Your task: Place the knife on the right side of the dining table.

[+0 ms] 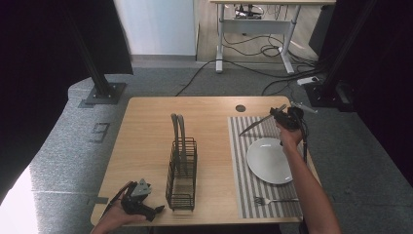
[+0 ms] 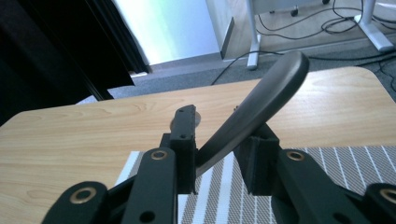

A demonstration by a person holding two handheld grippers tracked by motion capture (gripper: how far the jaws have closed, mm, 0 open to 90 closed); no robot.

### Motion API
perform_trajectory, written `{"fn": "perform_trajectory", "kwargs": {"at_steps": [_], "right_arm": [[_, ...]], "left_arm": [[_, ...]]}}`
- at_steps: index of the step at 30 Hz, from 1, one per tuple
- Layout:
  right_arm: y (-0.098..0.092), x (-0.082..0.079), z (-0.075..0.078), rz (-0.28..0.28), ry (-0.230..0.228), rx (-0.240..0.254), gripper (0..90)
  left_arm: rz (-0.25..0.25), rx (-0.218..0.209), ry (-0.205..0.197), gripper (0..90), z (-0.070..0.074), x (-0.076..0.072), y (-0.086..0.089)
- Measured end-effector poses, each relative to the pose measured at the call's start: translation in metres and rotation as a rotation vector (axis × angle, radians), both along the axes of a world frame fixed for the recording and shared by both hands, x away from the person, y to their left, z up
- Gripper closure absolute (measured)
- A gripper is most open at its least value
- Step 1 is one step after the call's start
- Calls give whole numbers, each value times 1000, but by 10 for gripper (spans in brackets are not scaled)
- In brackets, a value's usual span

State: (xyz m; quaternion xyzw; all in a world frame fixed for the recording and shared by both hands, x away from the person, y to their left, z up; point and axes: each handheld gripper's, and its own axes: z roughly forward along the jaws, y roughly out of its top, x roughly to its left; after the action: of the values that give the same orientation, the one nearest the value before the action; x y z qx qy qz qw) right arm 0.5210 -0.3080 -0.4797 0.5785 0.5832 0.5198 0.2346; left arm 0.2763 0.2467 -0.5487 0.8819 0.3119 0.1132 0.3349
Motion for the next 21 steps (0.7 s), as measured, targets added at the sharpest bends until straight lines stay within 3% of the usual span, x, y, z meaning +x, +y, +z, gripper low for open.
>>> {"fn": "perform_trajectory", "kwargs": {"at_steps": [21], "right_arm": [[-18,2,-20,-25,82,18,625]], "left_arm": [[0,0,0,0,0,0,0]]}}
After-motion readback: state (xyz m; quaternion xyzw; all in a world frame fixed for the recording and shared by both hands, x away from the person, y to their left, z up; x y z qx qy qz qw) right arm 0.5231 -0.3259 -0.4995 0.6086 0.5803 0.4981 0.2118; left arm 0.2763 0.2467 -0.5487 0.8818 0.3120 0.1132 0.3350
